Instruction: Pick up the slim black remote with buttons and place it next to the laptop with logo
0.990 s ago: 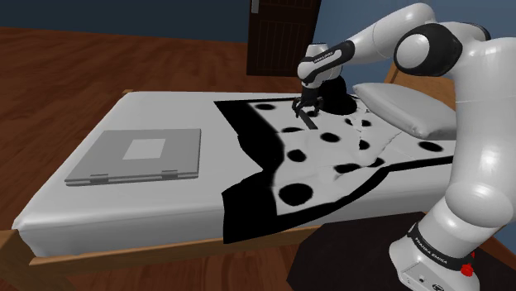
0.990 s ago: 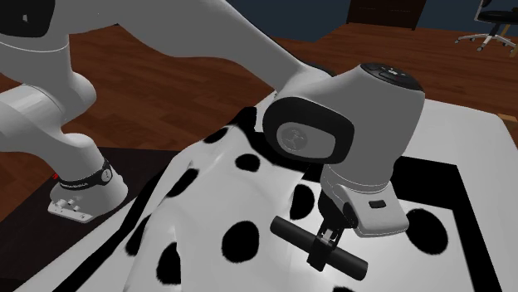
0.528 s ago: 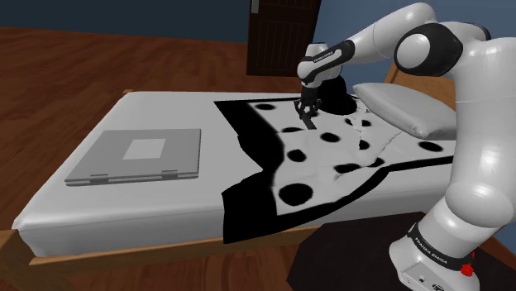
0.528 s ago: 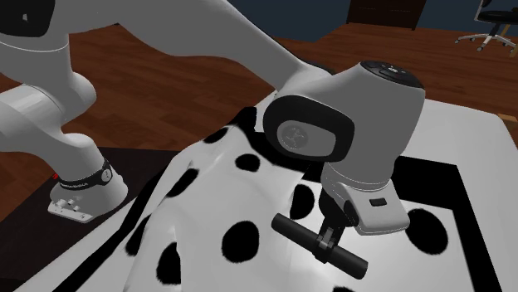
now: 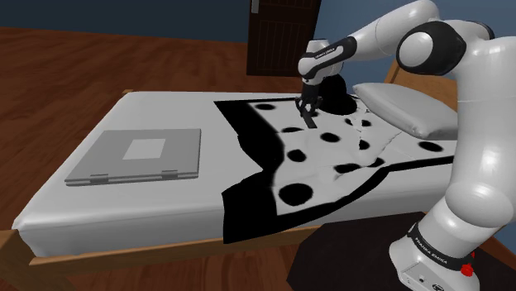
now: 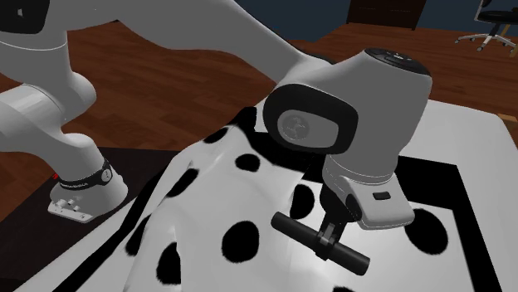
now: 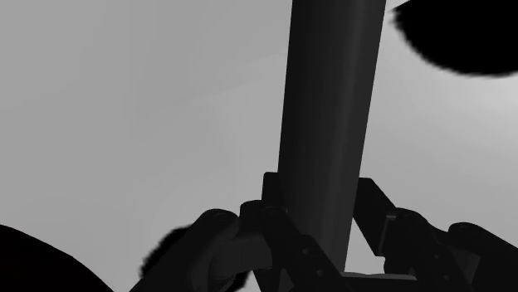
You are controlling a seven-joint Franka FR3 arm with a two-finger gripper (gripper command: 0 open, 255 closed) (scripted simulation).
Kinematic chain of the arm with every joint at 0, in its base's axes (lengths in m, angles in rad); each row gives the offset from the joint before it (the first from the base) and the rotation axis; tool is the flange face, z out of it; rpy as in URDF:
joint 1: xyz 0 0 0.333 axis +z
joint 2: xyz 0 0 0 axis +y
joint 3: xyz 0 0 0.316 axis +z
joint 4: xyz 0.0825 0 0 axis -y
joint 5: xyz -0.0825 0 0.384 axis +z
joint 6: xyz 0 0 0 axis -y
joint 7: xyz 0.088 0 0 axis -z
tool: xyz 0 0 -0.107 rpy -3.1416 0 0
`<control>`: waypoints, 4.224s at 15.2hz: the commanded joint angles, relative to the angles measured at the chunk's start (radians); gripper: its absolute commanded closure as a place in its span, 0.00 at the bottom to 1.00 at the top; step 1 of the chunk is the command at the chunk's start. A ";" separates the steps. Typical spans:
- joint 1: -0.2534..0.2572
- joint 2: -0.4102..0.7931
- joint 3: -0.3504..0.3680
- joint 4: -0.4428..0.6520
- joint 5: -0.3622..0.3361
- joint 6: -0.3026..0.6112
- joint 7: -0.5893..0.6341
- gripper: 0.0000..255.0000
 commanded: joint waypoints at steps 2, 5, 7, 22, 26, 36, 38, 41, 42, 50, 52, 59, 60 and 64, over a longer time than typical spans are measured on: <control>0.000 -0.016 -0.001 0.016 -0.001 -0.032 -0.002 1.00; 0.000 -0.031 -0.002 0.034 -0.002 -0.065 -0.003 1.00; 0.001 -0.041 -0.003 0.047 -0.003 -0.088 -0.004 1.00; 0.075 -0.186 0.018 -0.043 -0.028 -0.149 0.090 1.00; 0.131 -0.258 0.043 -0.144 -0.042 -0.124 0.175 1.00; 0.262 -0.377 0.126 -0.304 -0.059 -0.099 0.396 1.00; 0.288 -0.390 0.145 -0.321 -0.060 -0.098 0.441 1.00; 0.326 -0.404 0.175 -0.338 -0.060 -0.099 0.509 1.00; 0.339 -0.406 0.185 -0.341 -0.060 -0.100 0.532 1.00; 0.442 -0.396 0.266 -0.326 -0.060 -0.117 0.715 1.00; 0.468 -0.384 0.286 -0.310 -0.062 -0.123 0.761 1.00; 0.563 -0.314 0.350 -0.218 -0.075 -0.157 0.920 1.00; 0.587 -0.291 0.364 -0.187 -0.080 -0.167 0.958 1.00; 0.588 -0.274 0.361 -0.219 -0.086 -0.119 0.963 1.00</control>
